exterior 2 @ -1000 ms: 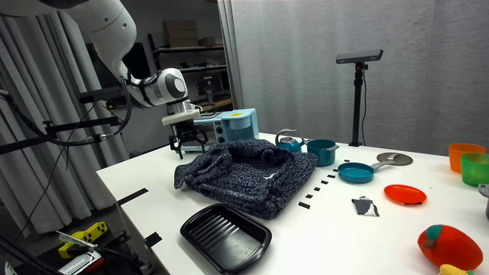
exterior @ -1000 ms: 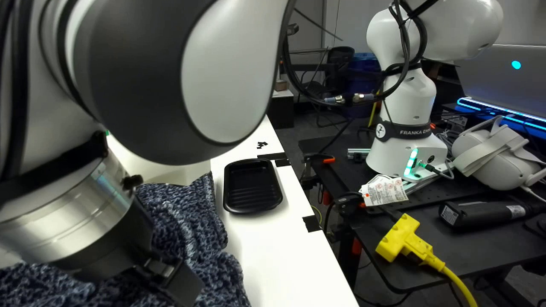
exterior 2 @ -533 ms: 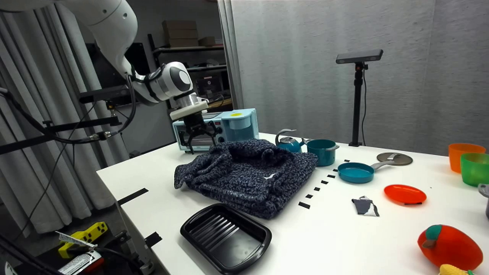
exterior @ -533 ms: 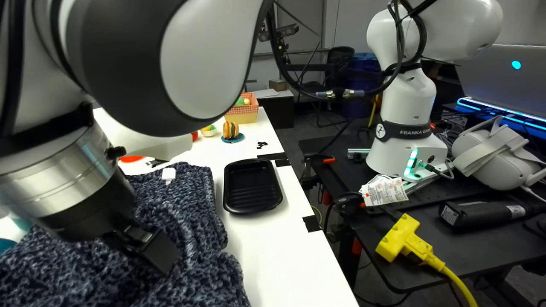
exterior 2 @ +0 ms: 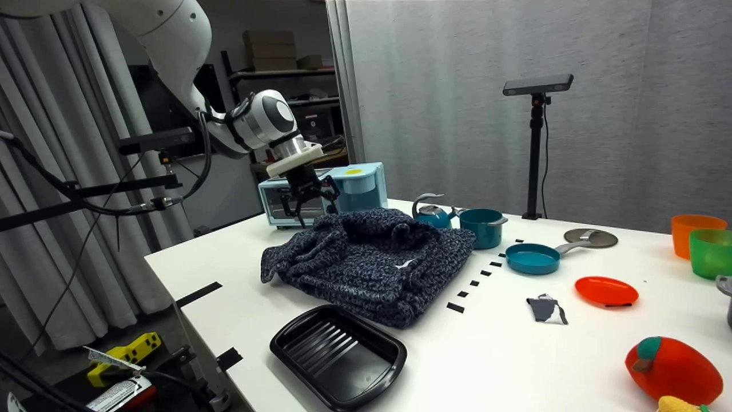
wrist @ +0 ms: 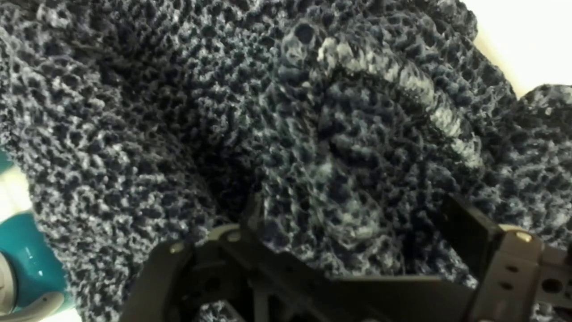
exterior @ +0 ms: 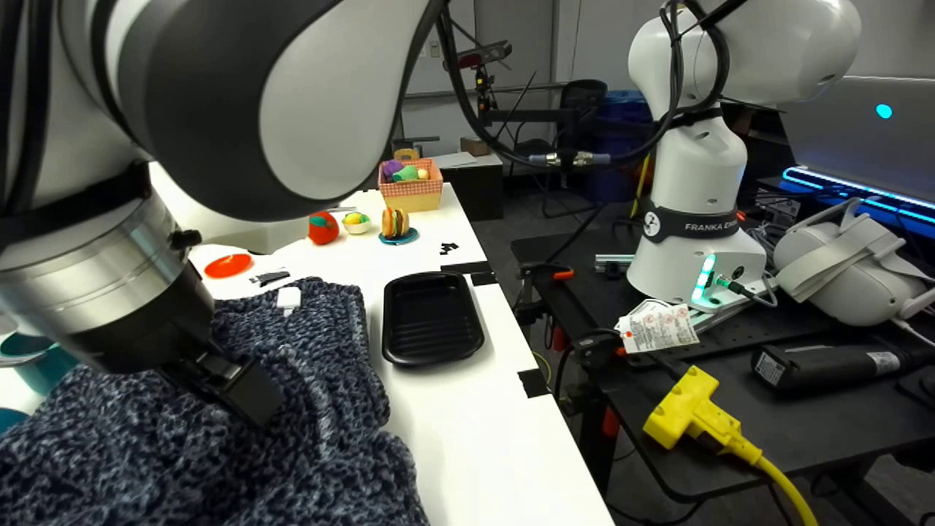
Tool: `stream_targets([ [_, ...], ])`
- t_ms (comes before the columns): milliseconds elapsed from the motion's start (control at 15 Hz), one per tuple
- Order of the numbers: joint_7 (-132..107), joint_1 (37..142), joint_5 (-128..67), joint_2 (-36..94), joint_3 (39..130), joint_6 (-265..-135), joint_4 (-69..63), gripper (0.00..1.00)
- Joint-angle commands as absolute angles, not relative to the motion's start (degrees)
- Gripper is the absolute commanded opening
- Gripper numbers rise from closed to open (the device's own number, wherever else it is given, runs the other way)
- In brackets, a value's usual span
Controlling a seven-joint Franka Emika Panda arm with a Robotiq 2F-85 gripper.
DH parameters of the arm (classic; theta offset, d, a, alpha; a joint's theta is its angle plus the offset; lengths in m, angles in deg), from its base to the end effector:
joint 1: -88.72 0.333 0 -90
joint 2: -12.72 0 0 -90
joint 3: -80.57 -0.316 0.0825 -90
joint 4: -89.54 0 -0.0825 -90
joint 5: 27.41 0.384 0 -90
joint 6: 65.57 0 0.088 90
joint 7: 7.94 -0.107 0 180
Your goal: Unfold the fleece blanket once from right to left
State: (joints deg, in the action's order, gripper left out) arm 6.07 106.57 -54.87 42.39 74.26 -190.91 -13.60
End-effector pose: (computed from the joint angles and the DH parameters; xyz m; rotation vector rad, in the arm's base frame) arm 0.5946 0.2430 0.2527 2.4954 1.2982 -0.1281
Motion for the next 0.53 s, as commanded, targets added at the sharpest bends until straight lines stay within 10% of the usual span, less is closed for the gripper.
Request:
stream_targets([
  [0, 7.55, 103.78, -54.27, 43.81, 74.39, -191.13, -12.52, 0.98],
  [67, 7.69, 102.89, -53.63, 44.08, 74.4, -191.27, -12.44, 0.76],
  [467, 9.64, 98.49, -48.01, 44.75, 73.52, -191.52, -11.73, 0.36],
])
